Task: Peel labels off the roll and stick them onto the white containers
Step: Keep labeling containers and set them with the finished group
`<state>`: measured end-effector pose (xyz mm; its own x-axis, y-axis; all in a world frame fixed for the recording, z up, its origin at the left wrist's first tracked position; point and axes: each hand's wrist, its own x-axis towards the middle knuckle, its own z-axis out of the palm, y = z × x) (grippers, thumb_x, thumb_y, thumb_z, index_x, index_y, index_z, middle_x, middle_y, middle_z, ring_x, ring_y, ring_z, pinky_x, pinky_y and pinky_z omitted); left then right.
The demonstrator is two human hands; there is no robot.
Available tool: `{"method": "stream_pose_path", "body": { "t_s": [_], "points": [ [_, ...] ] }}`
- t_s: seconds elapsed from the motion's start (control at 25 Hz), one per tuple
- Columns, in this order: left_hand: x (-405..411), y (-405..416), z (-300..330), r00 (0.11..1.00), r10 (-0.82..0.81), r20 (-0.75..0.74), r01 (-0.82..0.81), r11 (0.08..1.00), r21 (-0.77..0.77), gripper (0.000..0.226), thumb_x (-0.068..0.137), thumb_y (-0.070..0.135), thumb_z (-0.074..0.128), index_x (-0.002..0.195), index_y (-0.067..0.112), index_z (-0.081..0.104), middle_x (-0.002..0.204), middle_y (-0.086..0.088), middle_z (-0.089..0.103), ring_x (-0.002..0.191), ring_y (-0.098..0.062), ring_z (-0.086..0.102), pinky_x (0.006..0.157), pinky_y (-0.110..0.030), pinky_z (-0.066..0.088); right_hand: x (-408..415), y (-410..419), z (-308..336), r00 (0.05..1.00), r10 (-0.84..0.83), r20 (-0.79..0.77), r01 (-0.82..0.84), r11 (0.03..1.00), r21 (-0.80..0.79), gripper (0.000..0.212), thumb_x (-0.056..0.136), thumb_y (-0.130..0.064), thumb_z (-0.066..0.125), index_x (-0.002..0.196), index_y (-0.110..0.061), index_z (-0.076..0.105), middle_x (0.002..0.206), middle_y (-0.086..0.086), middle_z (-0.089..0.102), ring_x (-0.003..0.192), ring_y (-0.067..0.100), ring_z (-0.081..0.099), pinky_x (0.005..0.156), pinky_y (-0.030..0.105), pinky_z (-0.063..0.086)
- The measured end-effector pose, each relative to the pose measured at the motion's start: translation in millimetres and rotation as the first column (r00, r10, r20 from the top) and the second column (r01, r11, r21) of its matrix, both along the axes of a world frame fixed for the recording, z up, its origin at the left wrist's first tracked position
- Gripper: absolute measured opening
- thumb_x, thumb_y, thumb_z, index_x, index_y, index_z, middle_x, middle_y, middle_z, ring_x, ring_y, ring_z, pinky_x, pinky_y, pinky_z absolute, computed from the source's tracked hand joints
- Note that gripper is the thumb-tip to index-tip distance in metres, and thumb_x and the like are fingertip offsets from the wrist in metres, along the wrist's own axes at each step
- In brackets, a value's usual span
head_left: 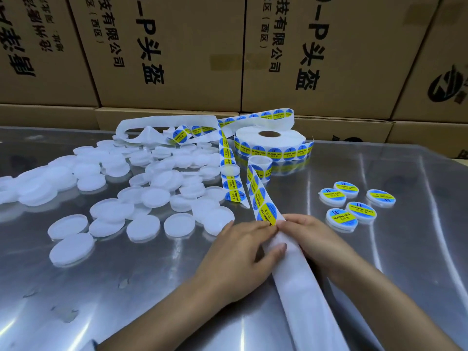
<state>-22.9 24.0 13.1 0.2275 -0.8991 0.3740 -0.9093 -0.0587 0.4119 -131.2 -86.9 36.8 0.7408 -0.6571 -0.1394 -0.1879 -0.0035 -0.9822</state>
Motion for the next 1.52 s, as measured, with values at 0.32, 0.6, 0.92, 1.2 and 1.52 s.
{"method": "stream_pose_path", "body": {
  "t_s": [0.32, 0.6, 0.92, 1.2, 1.52],
  "points": [
    [14, -1, 3, 0.984, 0.147, -0.098, -0.16, 0.978, -0.134, 0.033, 0.085, 0.045, 0.063, 0.115, 0.032, 0.067, 0.11, 0.019, 0.064, 0.102, 0.0, 0.056, 0.083, -0.016, 0.042, -2, 3, 4, 0.996, 0.083, 0.031, -0.085, 0.994, 0.075, 0.018, 0.091, 0.0, 0.052, 0.086, -0.009, 0.068, 0.083, 0.01, 0.071, 0.071, 0.016, 0.066, 0.07, 0.027, 0.052],
    [11, 1, 2, 0.96, 0.189, -0.205, -0.222, 0.963, -0.154, 0.02, 0.079, 0.045, 0.07, 0.096, 0.037, 0.074, 0.088, 0.018, 0.072, 0.075, -0.002, 0.06, 0.069, -0.021, 0.047, -4, 1, 7, 0.993, 0.111, -0.047, -0.11, 0.994, 0.023, 0.011, 0.089, -0.002, 0.058, 0.082, -0.01, 0.06, 0.085, 0.011, 0.067, 0.074, 0.017, 0.064, 0.071, 0.024, 0.053],
    [13, 0, 2, 0.901, 0.159, -0.403, -0.235, 0.961, -0.145, 0.009, 0.081, 0.038, 0.068, 0.084, 0.037, 0.076, 0.066, 0.018, 0.068, 0.06, 0.0, 0.059, 0.054, -0.016, 0.041, -5, 4, 11, 0.984, 0.153, -0.09, -0.156, 0.987, -0.027, 0.014, 0.092, 0.003, 0.052, 0.095, -0.003, 0.064, 0.093, 0.015, 0.067, 0.079, 0.019, 0.063, 0.073, 0.021, 0.054],
    [22, 1, 11, 0.892, 0.142, -0.428, -0.288, 0.91, -0.299, 0.019, 0.083, 0.024, 0.069, 0.069, 0.036, 0.07, 0.072, 0.025, 0.068, 0.062, 0.001, 0.058, 0.06, -0.011, 0.043, -7, 0, 14, 0.967, 0.081, -0.24, -0.11, 0.988, -0.107, 0.015, 0.09, 0.001, 0.054, 0.085, -0.01, 0.063, 0.078, 0.006, 0.065, 0.068, 0.013, 0.062, 0.072, 0.024, 0.053],
    [30, 9, 31, 0.852, -0.047, -0.521, -0.277, 0.805, -0.525, 0.011, 0.076, 0.041, 0.07, 0.085, 0.035, 0.07, 0.088, 0.018, 0.069, 0.07, -0.001, 0.058, 0.073, -0.013, 0.044, -8, -1, 24, 0.968, -0.242, -0.069, 0.211, 0.929, -0.303, 0.026, 0.088, -0.04, 0.06, 0.079, -0.016, 0.069, 0.065, -0.007, 0.055, 0.054, 0.005, 0.046, 0.045, 0.009, 0.036]
  ]
}}
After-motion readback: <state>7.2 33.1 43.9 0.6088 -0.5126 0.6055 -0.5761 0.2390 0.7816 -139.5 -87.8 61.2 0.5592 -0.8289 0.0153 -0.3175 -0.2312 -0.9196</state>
